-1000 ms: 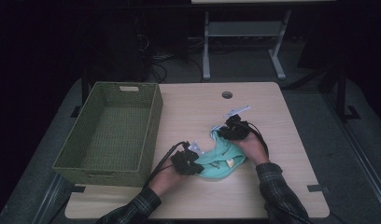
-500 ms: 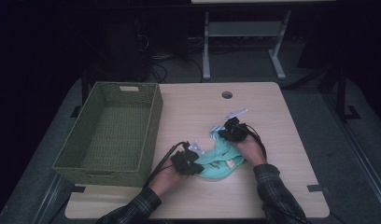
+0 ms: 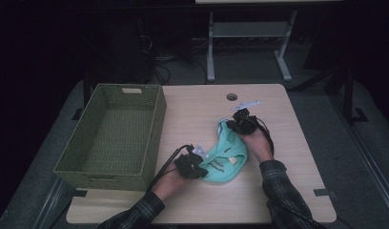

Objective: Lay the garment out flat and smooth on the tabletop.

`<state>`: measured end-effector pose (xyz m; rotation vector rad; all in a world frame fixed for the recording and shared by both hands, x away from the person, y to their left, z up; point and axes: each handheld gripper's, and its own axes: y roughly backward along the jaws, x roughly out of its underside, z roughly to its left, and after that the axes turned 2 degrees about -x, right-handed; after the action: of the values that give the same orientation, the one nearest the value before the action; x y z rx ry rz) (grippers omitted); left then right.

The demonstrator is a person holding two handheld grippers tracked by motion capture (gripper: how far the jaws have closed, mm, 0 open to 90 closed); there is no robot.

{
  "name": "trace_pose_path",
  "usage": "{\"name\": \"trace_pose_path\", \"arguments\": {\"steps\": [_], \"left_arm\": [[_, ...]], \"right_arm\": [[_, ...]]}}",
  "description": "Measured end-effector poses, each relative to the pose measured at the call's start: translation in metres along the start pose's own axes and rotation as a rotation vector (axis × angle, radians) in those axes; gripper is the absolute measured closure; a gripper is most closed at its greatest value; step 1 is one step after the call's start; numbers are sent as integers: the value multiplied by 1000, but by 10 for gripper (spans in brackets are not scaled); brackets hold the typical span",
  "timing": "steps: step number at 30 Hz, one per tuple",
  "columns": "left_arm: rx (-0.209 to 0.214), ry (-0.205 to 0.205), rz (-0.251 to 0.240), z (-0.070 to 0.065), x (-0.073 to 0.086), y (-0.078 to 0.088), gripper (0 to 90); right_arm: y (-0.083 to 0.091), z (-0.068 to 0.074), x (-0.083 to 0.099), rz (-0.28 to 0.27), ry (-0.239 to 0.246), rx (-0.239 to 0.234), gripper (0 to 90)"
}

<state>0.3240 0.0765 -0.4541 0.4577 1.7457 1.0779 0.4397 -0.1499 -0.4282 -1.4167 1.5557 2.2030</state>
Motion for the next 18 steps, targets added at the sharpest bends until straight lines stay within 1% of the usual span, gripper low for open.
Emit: {"name": "trace_pose_path", "arguments": {"steps": [4, 6, 10, 12, 14, 16, 18], "left_arm": [[-6, -9, 8, 0, 0, 1, 897], [-5, -6, 7, -1, 0, 1, 896], [-2, -5, 2, -1, 0, 1, 896], [-1, -5, 1, 0, 0, 0, 896], [0, -4, -1, 0, 0, 0, 897], [2, -4, -1, 0, 0, 0, 897], [3, -3, 1, 0, 0, 0, 896]], "right_arm": [[-1, -6, -8, -1, -3, 16, 884], [-5, -9, -12, -4, -4, 23, 885], [-13, -16, -16, 1, -34, 47, 886], [-18, -20, -16, 0, -54, 48, 886], [-23, -21, -16, 4, -61, 43, 886], [-25, -20, -16, 5, -50, 45, 885], [-26, -21, -17, -5, -54, 45, 877]]}}
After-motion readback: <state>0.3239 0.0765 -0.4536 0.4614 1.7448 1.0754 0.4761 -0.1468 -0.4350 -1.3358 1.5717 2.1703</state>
